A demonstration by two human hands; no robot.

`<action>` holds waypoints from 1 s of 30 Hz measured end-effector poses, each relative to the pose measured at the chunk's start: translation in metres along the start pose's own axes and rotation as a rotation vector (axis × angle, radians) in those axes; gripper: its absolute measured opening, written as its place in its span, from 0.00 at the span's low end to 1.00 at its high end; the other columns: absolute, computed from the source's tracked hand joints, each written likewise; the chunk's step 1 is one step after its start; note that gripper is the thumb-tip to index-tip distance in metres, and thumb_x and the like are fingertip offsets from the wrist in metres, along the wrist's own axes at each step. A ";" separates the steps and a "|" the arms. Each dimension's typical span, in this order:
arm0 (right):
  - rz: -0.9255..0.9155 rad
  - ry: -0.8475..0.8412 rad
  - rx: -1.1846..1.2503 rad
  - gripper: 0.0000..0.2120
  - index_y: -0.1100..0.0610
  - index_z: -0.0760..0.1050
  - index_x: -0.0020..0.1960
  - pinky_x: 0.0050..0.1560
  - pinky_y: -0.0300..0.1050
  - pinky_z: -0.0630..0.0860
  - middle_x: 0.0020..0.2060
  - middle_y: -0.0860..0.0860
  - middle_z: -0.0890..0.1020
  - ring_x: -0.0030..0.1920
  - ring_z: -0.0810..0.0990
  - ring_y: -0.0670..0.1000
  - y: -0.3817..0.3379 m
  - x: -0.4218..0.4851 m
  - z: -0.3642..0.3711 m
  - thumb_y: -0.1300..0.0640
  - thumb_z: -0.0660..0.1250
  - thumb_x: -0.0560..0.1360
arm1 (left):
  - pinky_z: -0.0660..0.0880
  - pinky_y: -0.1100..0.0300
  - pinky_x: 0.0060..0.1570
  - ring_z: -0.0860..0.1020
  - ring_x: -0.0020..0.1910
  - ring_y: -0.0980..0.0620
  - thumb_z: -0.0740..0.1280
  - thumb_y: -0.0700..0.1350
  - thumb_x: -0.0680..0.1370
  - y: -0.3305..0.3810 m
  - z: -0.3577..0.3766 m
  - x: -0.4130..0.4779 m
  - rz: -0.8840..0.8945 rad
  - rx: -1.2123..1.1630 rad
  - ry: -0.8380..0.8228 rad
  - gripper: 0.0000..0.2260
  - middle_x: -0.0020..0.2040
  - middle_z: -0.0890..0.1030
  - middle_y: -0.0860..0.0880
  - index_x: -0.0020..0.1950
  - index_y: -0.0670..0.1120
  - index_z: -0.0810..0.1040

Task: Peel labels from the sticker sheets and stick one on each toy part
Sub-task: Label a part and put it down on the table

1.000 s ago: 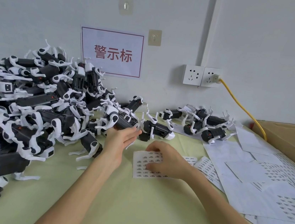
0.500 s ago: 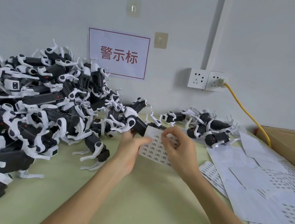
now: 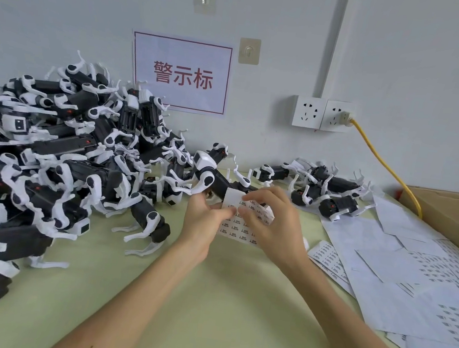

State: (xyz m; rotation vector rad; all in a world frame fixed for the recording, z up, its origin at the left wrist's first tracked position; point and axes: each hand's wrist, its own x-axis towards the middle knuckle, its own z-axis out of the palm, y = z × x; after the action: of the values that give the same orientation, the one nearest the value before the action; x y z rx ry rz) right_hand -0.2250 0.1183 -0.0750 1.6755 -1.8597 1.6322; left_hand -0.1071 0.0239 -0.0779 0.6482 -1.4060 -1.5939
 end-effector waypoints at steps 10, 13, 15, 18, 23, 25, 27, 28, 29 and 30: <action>0.042 0.059 -0.023 0.06 0.53 0.84 0.44 0.51 0.28 0.69 0.45 0.44 0.81 0.50 0.79 0.39 -0.003 -0.001 0.000 0.61 0.78 0.71 | 0.82 0.58 0.43 0.86 0.43 0.49 0.69 0.25 0.74 0.000 0.003 -0.005 0.127 0.069 -0.039 0.18 0.43 0.88 0.48 0.55 0.45 0.79; 0.064 0.061 -0.004 0.06 0.55 0.83 0.44 0.47 0.28 0.68 0.43 0.45 0.81 0.47 0.78 0.40 -0.006 -0.002 -0.001 0.63 0.78 0.71 | 0.83 0.52 0.48 0.86 0.46 0.44 0.69 0.25 0.74 0.002 0.004 -0.006 0.155 0.078 -0.051 0.20 0.47 0.87 0.44 0.61 0.43 0.77; 0.126 0.044 0.047 0.06 0.55 0.83 0.43 0.45 0.33 0.71 0.42 0.45 0.82 0.46 0.79 0.44 -0.008 -0.001 -0.002 0.63 0.77 0.71 | 0.83 0.45 0.52 0.86 0.48 0.40 0.68 0.25 0.75 0.002 0.006 -0.008 0.157 0.076 -0.055 0.20 0.48 0.87 0.42 0.63 0.41 0.76; 0.220 0.015 0.134 0.06 0.54 0.83 0.44 0.46 0.40 0.75 0.42 0.45 0.83 0.45 0.81 0.47 -0.008 0.001 -0.003 0.64 0.76 0.71 | 0.82 0.42 0.55 0.86 0.48 0.38 0.67 0.24 0.76 0.003 0.008 -0.010 0.164 0.083 -0.058 0.20 0.46 0.87 0.43 0.59 0.46 0.76; 0.284 -0.019 0.196 0.05 0.55 0.83 0.44 0.46 0.45 0.77 0.41 0.46 0.83 0.46 0.81 0.51 -0.005 0.002 -0.004 0.64 0.75 0.72 | 0.83 0.43 0.53 0.87 0.47 0.42 0.67 0.25 0.77 0.003 0.008 -0.012 0.156 0.083 -0.072 0.20 0.45 0.88 0.45 0.65 0.43 0.75; 0.293 -0.020 0.203 0.05 0.55 0.83 0.44 0.46 0.46 0.77 0.41 0.46 0.83 0.46 0.81 0.51 -0.005 0.002 -0.004 0.64 0.75 0.72 | 0.83 0.44 0.52 0.87 0.46 0.43 0.66 0.25 0.77 0.003 0.008 -0.012 0.161 0.084 -0.078 0.20 0.43 0.88 0.48 0.61 0.47 0.76; 0.297 -0.013 0.211 0.05 0.55 0.83 0.44 0.46 0.47 0.78 0.41 0.47 0.84 0.46 0.81 0.51 -0.006 0.002 -0.004 0.64 0.75 0.73 | 0.84 0.47 0.49 0.87 0.44 0.47 0.66 0.25 0.77 0.004 0.008 -0.013 0.166 0.089 -0.089 0.22 0.41 0.88 0.51 0.56 0.52 0.76; 0.296 -0.011 0.211 0.04 0.55 0.83 0.45 0.46 0.48 0.78 0.41 0.48 0.84 0.46 0.81 0.51 -0.006 0.003 -0.004 0.63 0.75 0.73 | 0.84 0.48 0.49 0.87 0.43 0.48 0.65 0.25 0.77 0.004 0.008 -0.013 0.167 0.088 -0.094 0.22 0.41 0.88 0.52 0.55 0.53 0.75; 0.292 -0.011 0.205 0.04 0.56 0.83 0.45 0.46 0.48 0.78 0.41 0.48 0.84 0.46 0.81 0.51 -0.006 0.003 -0.004 0.63 0.75 0.73 | 0.84 0.49 0.48 0.86 0.43 0.48 0.65 0.25 0.77 0.004 0.008 -0.012 0.165 0.083 -0.097 0.23 0.41 0.88 0.52 0.55 0.54 0.75; 0.284 -0.014 0.193 0.04 0.56 0.83 0.46 0.45 0.47 0.78 0.41 0.49 0.84 0.46 0.81 0.51 -0.006 0.003 -0.005 0.63 0.74 0.74 | 0.84 0.49 0.48 0.86 0.44 0.48 0.65 0.25 0.77 0.003 0.008 -0.012 0.162 0.077 -0.099 0.23 0.41 0.88 0.52 0.55 0.53 0.75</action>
State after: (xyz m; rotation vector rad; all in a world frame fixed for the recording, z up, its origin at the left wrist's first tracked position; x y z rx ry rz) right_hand -0.2240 0.1215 -0.0676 1.5494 -2.0854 1.9703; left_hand -0.1071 0.0380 -0.0753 0.4923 -1.5584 -1.4675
